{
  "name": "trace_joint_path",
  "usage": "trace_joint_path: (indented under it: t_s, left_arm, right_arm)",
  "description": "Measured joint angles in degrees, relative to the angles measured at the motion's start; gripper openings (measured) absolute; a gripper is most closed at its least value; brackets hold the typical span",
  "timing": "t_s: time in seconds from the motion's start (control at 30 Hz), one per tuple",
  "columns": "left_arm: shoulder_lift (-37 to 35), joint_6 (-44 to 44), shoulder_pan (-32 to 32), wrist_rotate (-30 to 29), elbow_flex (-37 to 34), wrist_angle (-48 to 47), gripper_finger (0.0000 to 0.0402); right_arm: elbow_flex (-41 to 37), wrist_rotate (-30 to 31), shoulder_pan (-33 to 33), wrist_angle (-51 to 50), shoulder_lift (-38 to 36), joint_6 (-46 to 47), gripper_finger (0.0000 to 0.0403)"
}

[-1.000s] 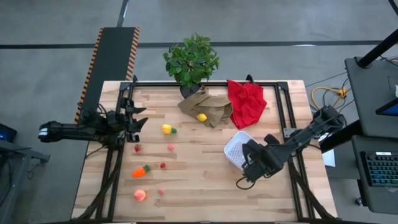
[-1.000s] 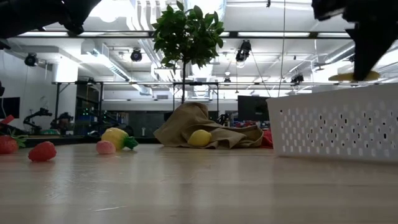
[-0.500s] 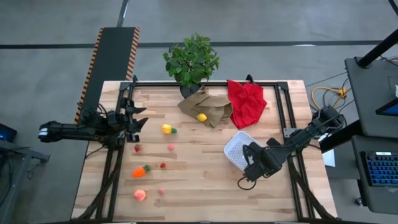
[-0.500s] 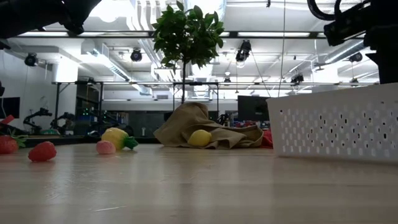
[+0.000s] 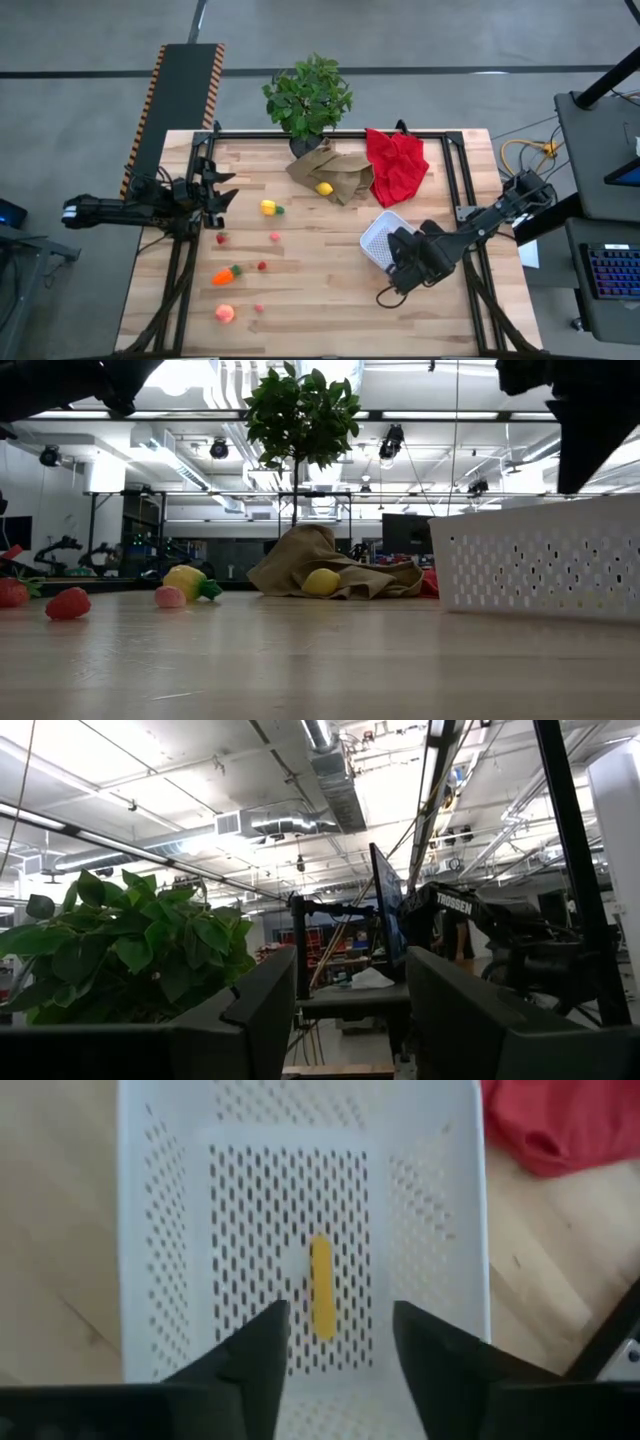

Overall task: Pick and placing Produce into tupperware
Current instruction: Put the yellow lemon into the white bin

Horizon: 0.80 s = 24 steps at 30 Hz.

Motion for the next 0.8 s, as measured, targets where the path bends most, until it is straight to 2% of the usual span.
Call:
trace_joint_path:
  t_s: [0.1,0.2,0.33,0.4,0.53,0.7,0.8]
  left_arm:
    - [0.02,-0.03,0.0,0.0,0.0,-0.02,0.0176]
    - [0.03,-0.31,0.0,0.0,0.0,-0.06,0.0176]
    - [0.01,-0.33,0.0,0.02,0.0,-0.05,0.0176]
    - [0.05,-0.37,0.0,0.02,0.0,-0.04,0.0176]
    - [0.22,-0.37,0.0,0.0,-0.02,-0.13,0.0176]
    - [0.34,-0.37,-0.04,0.01,-0.04,-0.12,0.0176]
    - [0.4,-0.36,-0.04,0.02,-0.04,-0.17,0.0176]
  right_arm:
    - [0.88,4.95,0.04,0.1,0.0,-0.19,0.0212]
    - [1.99,14.64,0.04,2.75,0.0,-3.11,0.0228]
    - [3.03,31.25,-0.06,12.46,-0.01,-14.26,0.0234]
    - [3.09,34.21,-1.22,19.0,-0.26,-22.71,0.0231]
    - [2.4,32.82,-5.14,31.56,-0.46,-39.08,0.0225]
    - [0.72,23.13,-11.94,47.12,-0.24,-56.23,0.0224]
    - [-0.05,19.06,-16.08,52.54,-0.24,-63.65,0.0224]
